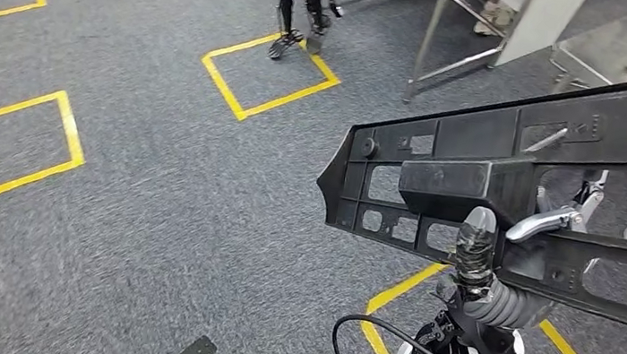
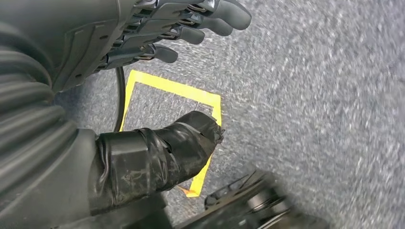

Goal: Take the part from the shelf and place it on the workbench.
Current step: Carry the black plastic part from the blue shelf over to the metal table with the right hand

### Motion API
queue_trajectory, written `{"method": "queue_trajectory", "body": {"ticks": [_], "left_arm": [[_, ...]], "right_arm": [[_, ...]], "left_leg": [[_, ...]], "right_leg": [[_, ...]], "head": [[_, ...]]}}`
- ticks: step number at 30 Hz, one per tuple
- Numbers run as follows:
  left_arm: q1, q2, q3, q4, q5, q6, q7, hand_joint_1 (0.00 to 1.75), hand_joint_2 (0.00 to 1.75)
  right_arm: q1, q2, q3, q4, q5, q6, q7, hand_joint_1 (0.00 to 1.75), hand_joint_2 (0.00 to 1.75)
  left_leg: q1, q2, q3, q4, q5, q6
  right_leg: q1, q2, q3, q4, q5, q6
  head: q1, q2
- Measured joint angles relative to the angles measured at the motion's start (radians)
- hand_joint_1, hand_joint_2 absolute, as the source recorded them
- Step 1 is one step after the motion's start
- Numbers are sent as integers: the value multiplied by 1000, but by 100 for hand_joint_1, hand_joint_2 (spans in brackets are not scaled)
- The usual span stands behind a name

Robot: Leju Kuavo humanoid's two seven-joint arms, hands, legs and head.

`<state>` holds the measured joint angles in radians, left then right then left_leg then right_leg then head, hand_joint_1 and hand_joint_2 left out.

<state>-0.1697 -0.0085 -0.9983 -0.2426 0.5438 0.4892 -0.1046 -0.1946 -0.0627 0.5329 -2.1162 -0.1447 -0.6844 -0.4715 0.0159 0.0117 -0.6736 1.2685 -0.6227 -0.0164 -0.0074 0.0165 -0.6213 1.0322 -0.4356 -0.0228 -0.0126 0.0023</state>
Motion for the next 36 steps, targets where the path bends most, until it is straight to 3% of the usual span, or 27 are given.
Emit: {"method": "queue_trajectory", "body": {"ticks": [1, 2, 3, 5, 7, 9, 11, 13, 14, 16, 17, 18, 20, 22, 24, 25, 27, 29, 30, 31, 32, 33, 34, 36], "left_arm": [[3, -1, 0, 0, -1, 2, 1, 0, 175], [5, -1, 0, 0, -2, 4, 3, 0, 175], [4, -1, 0, 0, -4, 4, 9, 0, 175], [-4, -1, 0, 0, -10, 1, 30, 0, 175], [-15, -3, 0, 0, -18, -4, 54, 0, 175], [-25, -5, 0, 0, -23, -8, 66, 0, 175], [-36, -8, 0, 0, -29, -12, 68, 0, 175], [-42, -11, 0, 0, -40, -20, 70, 0, 175], [-42, -12, 0, 0, -46, -24, 72, 0, 175], [-42, -13, 0, 0, -59, -35, 82, 0, 175], [-43, -13, 0, 0, -66, -41, 87, 0, 175], [-45, -13, 0, 0, -75, -48, 93, 0, 175], [-52, -13, -1, 0, -89, -60, 101, 0, 175], [-58, -13, -1, 0, -95, -65, 105, 0, 175], [-62, -14, -1, 0, -96, -68, 106, 0, 175], [-65, -14, -1, 0, -97, -69, 106, 0, 175], [-70, -14, -2, 0, -97, -70, 106, 0, 175], [-70, -14, -2, 0, -98, -70, 107, 0, 175], [-68, -14, -2, 0, -98, -70, 107, 0, 175], [-66, -14, -2, 0, -100, -71, 106, 0, 175], [-65, -14, -3, 0, -103, -72, 104, 0, 175], [-66, -14, -4, 0, -107, -74, 102, 0, 175], [-69, -14, -5, 0, -111, -75, 98, 0, 175], [-75, -13, -7, 0, -118, -78, 93, 0, 175]], "right_arm": [[2, 0, 0, 5, -1, 0, -3, 175, 175], [4, 0, 0, 8, -2, 0, -6, 175, 175], [6, 0, 0, 10, -1, 0, -7, 175, 175], [10, 0, 0, 11, 7, 0, -7, 175, 175], [12, 0, 0, 12, 17, 0, -4, 175, 175], [16, 0, 0, 12, 24, 0, -2, 175, 175], [22, 0, -1, 12, 37, 0, -1, 175, 175], [26, 0, -1, 12, 59, 0, 2, 175, 175], [30, 0, -2, 12, 71, 0, 5, 175, 175], [47, 0, -5, 12, 96, 0, 11, 175, 175], [57, 0, -8, 11, 109, 0, 14, 175, 175], [67, 0, -11, 9, 122, 0, 18, 175, 175], [82, 1, -18, 1, 146, -1, 23, 175, 175], [91, 4, -26, -8, 159, -1, 26, 175, 175], [101, 5, -32, -16, 163, -1, 28, 175, 175], [106, 6, -34, -20, 163, -1, 29, 175, 175], [111, 9, -37, -26, 164, 0, 29, 175, 175], [113, 12, -38, -28, 164, 0, 30, 175, 175], [115, 14, -38, -28, 165, 0, 30, 175, 175], [117, 14, -38, -28, 166, 0, 30, 175, 175], [119, 15, -39, -28, 170, 0, 30, 175, 175], [122, 16, -40, -30, 174, 0, 31, 175, 175], [125, 17, -42, -32, 180, 0, 31, 175, 175], [128, 20, -44, -38, 190, 0, 33, 175, 175]], "left_leg": [[0, -2, -17, 23, 6, 1], [0, -4, -17, 9, 29, 3], [0, -11, -1, -39, 67, 5], [4, -55, 46, -163, 127, 13], [4, -86, 73, -225, 140, 18], [2, -71, 78, -234, 139, 24], [5, -49, 86, -246, 145, 36], [5, -25, 94, -254, 147, 45], [4, -12, 96, -255, 145, 48], [3, 15, 100, -254, 140, 50], [3, 27, 103, -253, 137, 49], [3, 39, 107, -253, 133, 47], [0, 59, 116, -251, 124, 39], [-6, 78, 124, -252, 116, 29], [-8, 98, 132, -256, 111, 18], [-6, 93, 134, -252, 105, 13], [-2, 53, 115, -201, 68, 5], [0, 10, 55, -77, 8, 3], [0, 2, 23, -16, -13, 3], [0, -1, 1, 20, -15, 2], [0, -3, -4, 18, 3, 3], [0, -7, 9, -22, 38, 5], [1, -20, 33, -86, 79, 9], [3, -60, 80, -199, 123, 17]], "right_leg": [[1, 16, 1, 1, 0, -1], [1, 32, 1, 2, -1, -1], [1, 48, 2, 4, -1, 0], [1, 74, -2, 12, -3, 5], [-2, 98, -10, 16, -3, 16], [-5, 118, -16, 12, 2, 29], [-3, 84, -27, 30, -10, 41], [-2, 19, -67, 117, -55, 52], [-5, 1, -96, 179, -83, 57], [-10, -11, -139, 260, -103, 64], [-12, -14, -136, 252, -88, 65], [-13, -21, -113, 206, -57, 65], [-7, -60, -44, 75, -6, 58], [4, -83, -11, 10, 5, 44], [6, -60, -10, 7, 4, 29], [5, -48, -9, 4, 5, 23], [-1, -27, -5, -3, 8, 9], [-1, -5, -4, -4, 9, 0], [0, 8, -4, -3, 8, -3], [1, 23, -4, -2, 8, -3], [1, 38, -4, -1, 8, -3], [1, 54, -3, 1, 8, -3], [1, 68, -4, 3, 7, -2], [2, 92, -8, 9, 7, 4]], "head": [[0, 0], [0, 0], [0, 0], [1, 0], [0, 0], [-1, 0], [3, 0], [9, 0], [11, 0], [11, 0], [11, 0], [11, 0], [11, 0], [10, 0], [9, 0], [9, 0], [6, 0], [3, 0], [2, 0], [2, 0], [2, 0], [2, 0], [2, 0], [3, 0]]}}
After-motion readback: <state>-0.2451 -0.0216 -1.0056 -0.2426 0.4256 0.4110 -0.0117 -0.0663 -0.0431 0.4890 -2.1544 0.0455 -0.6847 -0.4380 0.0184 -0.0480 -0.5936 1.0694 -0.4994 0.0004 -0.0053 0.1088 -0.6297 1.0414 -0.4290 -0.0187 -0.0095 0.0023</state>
